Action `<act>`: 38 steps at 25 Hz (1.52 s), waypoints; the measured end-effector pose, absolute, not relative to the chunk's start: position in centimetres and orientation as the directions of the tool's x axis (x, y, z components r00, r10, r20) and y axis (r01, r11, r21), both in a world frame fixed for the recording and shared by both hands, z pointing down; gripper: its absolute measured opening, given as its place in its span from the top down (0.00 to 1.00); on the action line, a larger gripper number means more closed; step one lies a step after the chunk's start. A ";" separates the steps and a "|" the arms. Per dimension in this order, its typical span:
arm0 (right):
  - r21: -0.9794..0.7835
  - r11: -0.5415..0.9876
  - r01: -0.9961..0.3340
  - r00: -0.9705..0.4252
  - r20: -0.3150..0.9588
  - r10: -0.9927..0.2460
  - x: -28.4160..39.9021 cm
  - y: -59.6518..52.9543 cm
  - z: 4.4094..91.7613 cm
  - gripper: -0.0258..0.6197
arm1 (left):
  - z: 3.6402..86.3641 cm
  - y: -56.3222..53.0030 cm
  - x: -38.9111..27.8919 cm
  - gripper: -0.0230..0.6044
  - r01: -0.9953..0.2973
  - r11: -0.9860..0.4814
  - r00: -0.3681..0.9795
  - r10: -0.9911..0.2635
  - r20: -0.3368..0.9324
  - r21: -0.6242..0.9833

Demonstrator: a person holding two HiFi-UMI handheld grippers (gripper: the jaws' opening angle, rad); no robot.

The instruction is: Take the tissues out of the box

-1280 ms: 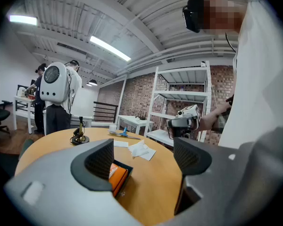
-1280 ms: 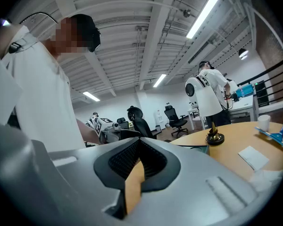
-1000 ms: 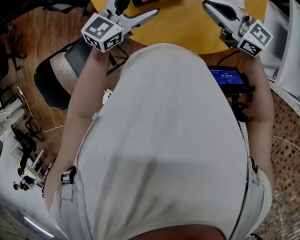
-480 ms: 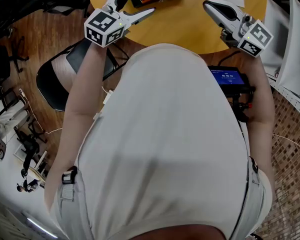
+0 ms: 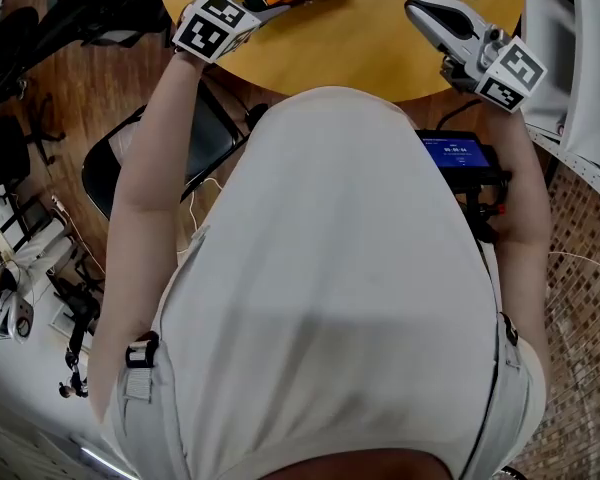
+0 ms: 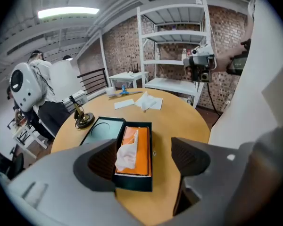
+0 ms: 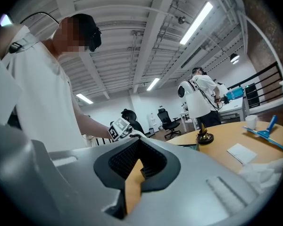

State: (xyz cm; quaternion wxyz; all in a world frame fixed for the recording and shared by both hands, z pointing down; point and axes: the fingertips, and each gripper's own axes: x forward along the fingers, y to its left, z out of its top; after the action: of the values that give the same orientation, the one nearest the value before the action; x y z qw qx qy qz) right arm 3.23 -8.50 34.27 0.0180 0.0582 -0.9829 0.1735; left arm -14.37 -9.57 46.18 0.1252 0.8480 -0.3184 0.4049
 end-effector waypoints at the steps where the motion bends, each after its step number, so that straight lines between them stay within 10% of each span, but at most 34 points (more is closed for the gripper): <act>1: -0.341 0.931 -0.130 -0.991 0.055 -0.119 3.6 -8.6 34.5 0.96 | 46.8 -10.0 -14.3 0.38 -0.620 -0.783 0.449 -0.415 0.791 -0.059; 13: -0.390 0.887 -0.247 -0.968 0.047 -0.248 7.3 -9.3 37.1 0.96 | 54.7 -13.9 -13.7 0.36 -0.494 -0.869 0.269 -0.115 0.956 0.035; 38: -0.430 0.839 -0.333 -0.937 0.053 -0.345 9.4 -10.3 37.3 0.96 | 59.0 -14.7 -15.7 0.34 -0.539 -0.832 0.118 0.076 0.990 0.128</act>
State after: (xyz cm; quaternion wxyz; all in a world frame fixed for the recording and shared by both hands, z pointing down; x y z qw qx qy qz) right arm 9.43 -10.31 37.32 -0.0131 0.1769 -0.9588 0.2219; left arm -15.66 -14.73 59.02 0.2390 0.7083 -0.1636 0.6438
